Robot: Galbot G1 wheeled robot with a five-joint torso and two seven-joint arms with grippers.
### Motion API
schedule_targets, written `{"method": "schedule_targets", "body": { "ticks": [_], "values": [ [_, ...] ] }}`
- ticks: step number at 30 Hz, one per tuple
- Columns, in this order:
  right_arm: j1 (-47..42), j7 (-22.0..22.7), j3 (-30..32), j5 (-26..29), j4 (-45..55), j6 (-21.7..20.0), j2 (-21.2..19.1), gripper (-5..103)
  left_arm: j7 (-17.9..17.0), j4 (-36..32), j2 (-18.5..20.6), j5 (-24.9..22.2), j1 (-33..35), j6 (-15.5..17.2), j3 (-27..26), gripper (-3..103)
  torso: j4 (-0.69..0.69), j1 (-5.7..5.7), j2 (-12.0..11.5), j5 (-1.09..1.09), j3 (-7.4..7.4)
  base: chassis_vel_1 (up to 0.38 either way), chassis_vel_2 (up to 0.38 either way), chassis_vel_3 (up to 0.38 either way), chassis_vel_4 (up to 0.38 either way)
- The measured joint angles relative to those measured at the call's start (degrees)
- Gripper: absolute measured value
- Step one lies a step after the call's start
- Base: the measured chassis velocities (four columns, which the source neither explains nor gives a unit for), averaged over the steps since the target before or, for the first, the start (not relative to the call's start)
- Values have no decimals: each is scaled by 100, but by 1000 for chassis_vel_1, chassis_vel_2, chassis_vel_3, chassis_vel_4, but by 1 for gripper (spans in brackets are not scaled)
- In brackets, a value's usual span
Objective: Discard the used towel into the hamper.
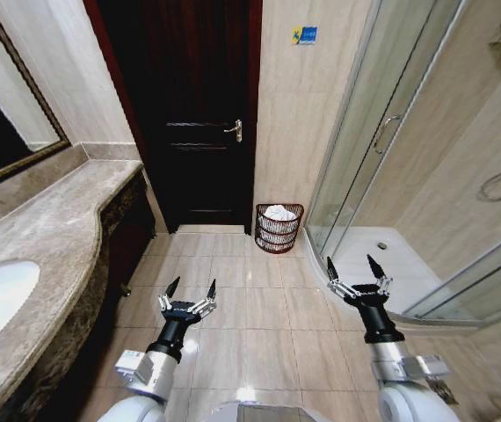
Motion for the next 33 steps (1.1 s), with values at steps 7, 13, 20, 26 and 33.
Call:
{"method": "schedule_targets", "body": {
  "ticks": [7,13,20,26,33],
  "values": [
    [0,0,0,0,0,0,0,100,0,0,0,0,0,0,0,100,0,0,0,0,0,0,0,0,0],
    [0,0,0,0,0,0,0,100,0,0,0,0,0,0,0,100,0,0,0,0,0,0,0,0,0],
    [0,0,0,0,0,0,0,100,0,0,0,0,0,0,0,100,0,-1,0,0,0,0,0,0,0],
    [0,0,0,0,0,0,0,100,0,0,0,0,0,0,0,100,0,-1,0,-1,-1,19,15,-15,-15],
    [0,0,0,0,0,0,0,100,0,0,0,0,0,0,0,100,0,-1,0,1,-1,0,0,0,0]
  ]
}}
